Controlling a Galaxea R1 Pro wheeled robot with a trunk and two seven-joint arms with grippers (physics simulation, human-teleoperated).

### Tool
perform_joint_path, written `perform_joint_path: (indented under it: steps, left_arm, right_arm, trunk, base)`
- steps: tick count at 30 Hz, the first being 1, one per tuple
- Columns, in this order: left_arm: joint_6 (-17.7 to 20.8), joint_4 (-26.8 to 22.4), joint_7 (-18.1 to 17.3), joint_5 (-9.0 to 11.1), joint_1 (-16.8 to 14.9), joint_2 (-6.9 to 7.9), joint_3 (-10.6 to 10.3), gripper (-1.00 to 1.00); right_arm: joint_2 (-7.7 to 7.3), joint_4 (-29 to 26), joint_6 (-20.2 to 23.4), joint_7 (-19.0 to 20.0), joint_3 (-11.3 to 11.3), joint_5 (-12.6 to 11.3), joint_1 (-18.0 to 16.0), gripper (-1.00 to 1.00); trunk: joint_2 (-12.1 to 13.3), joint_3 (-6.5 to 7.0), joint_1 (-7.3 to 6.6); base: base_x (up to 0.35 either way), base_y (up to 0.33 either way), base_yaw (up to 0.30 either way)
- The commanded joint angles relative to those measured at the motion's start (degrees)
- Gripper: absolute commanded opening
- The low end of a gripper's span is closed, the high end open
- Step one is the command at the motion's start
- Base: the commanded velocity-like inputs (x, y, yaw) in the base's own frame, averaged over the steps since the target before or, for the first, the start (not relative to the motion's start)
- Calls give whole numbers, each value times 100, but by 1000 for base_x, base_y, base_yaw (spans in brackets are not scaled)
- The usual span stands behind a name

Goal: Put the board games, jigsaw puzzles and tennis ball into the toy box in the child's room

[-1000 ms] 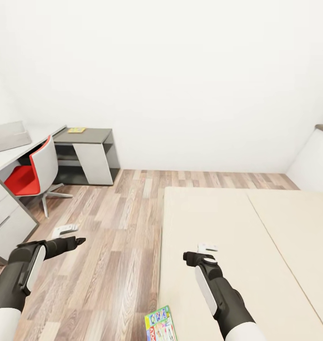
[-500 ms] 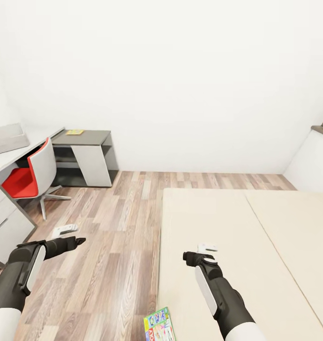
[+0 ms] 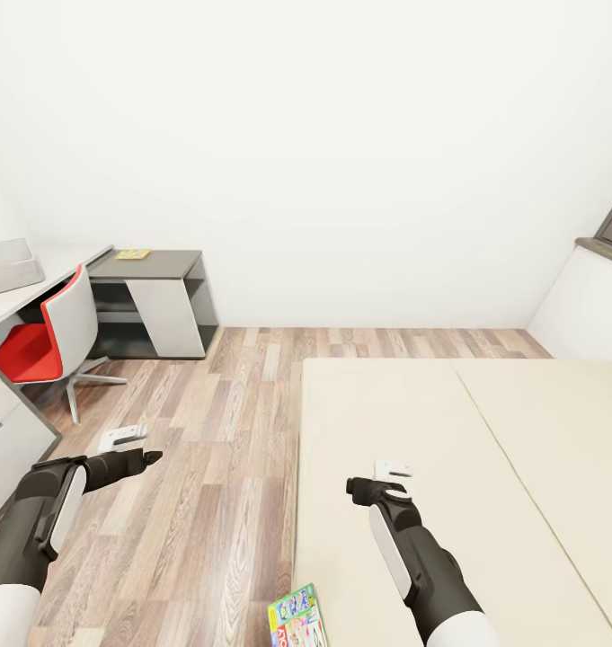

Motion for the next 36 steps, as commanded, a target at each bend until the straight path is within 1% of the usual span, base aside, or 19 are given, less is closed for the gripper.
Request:
perform_joint_path:
  steps: [1, 17, 36]
  left_arm:
    - [38, -4, -7, 29, -5, 0, 9, 100]
    - [38, -4, -7, 34, -5, 0, 10, 100]
    - [30, -9, -28, 45, -5, 0, 10, 100]
  right_arm:
    - [0, -7, 15, -54, 9, -59, -5, 100]
    - [0, -7, 15, -54, 25, -48, -5, 100]
    - [0, -7, 6, -54, 34, -39, -2, 100]
  trunk:
    - [-12, -11, 3]
    - [-12, 1, 3]
    - [-12, 162, 3]
  base:
    - [0, 0, -7]
    - [0, 0, -28]
    - [0, 0, 0]
